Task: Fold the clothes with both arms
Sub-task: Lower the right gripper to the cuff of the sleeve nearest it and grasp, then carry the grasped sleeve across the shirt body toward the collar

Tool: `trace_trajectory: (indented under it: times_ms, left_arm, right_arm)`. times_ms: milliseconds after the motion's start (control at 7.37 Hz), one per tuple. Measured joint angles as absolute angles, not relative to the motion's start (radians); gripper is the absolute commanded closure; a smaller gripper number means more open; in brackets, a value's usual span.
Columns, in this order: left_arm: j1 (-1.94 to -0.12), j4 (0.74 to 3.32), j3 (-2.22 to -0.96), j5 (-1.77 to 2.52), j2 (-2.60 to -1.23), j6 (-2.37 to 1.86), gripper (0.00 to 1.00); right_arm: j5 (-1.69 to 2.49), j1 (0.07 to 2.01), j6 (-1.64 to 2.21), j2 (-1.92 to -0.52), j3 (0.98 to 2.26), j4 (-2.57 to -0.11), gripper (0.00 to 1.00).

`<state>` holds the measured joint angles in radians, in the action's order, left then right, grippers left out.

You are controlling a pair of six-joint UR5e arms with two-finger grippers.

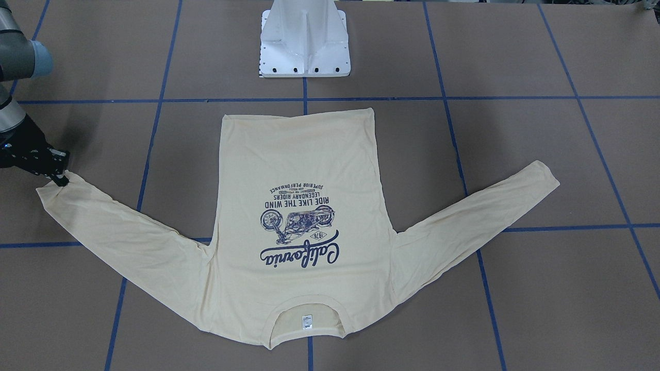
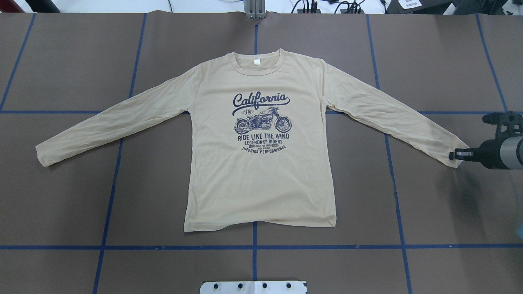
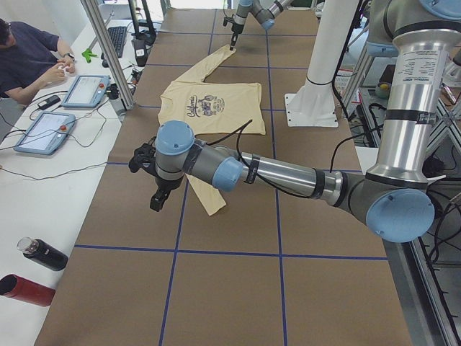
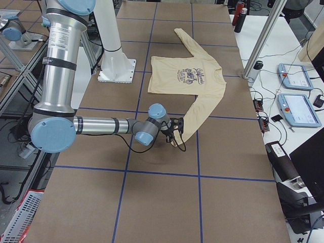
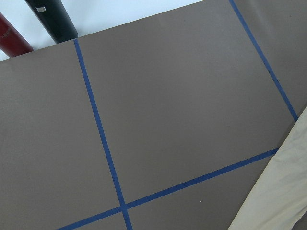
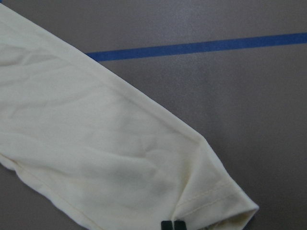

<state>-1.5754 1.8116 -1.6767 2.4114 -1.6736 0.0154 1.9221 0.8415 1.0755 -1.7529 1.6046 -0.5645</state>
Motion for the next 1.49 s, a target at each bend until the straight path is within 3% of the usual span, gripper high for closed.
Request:
trace_trajectory:
  times_ms: [678, 950, 1492]
  left_arm:
    - [-1.575, 1.812, -1.677, 2.413, -1.674, 0.014, 0.0]
    - [-1.575, 1.812, -1.677, 2.413, -1.674, 0.013, 0.0]
    - [-1.575, 1.811, -1.677, 2.413, -1.674, 0.011, 0.0]
  right_arm:
    - [1.976, 0.873, 1.061, -1.77, 1.85, -0.785, 1.0]
    - [1.979, 0.887, 1.06, -1.618, 1.926, -1.011, 1.0]
    - [1.963, 0.888, 1.059, -1.126, 1.892, -1.477, 1.0]
